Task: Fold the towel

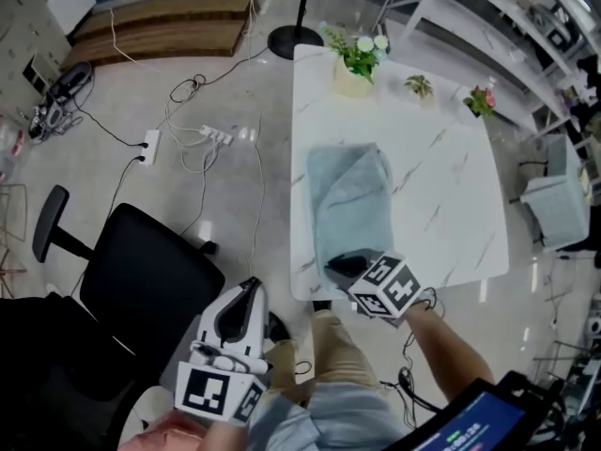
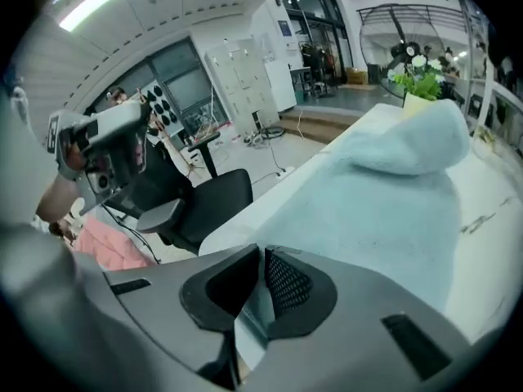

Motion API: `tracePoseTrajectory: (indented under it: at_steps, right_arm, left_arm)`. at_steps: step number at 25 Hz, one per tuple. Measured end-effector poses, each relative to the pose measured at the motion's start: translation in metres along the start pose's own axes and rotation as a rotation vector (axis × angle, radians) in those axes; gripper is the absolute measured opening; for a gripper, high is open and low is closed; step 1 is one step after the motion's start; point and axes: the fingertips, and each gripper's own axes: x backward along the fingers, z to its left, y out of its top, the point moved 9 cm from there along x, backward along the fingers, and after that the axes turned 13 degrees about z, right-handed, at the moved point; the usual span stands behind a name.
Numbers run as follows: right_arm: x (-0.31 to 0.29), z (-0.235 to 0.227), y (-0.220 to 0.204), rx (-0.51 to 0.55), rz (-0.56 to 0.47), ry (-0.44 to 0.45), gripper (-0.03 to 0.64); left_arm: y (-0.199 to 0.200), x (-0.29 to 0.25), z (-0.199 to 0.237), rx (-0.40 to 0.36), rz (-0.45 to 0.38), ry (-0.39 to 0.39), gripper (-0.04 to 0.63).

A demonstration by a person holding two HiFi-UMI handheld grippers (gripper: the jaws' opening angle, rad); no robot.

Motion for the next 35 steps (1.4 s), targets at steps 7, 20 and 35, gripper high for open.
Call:
tracePoseTrajectory:
  at_steps: [7, 20, 35]
  right_arm:
    - [0.108, -0.051, 0.026, 0.029, -0.169, -0.118, 0.066]
    - [0.08, -0.195, 0.028, -0.162, -0.055, 0.441, 0.314]
    - [0.0, -0.182, 0.161, 0.203, -0.026, 0.457, 0.265]
  left_arm:
    - [0.003, -0.038, -0.041, -0.035, 0.04, -0.129, 0.014]
    - [-0.02, -0.171, -0.101, -0.017, 0.278, -0.307, 0.014]
    - [-0.05, -0.196, -0.092, 0.122, 0.305, -0.248, 0.014]
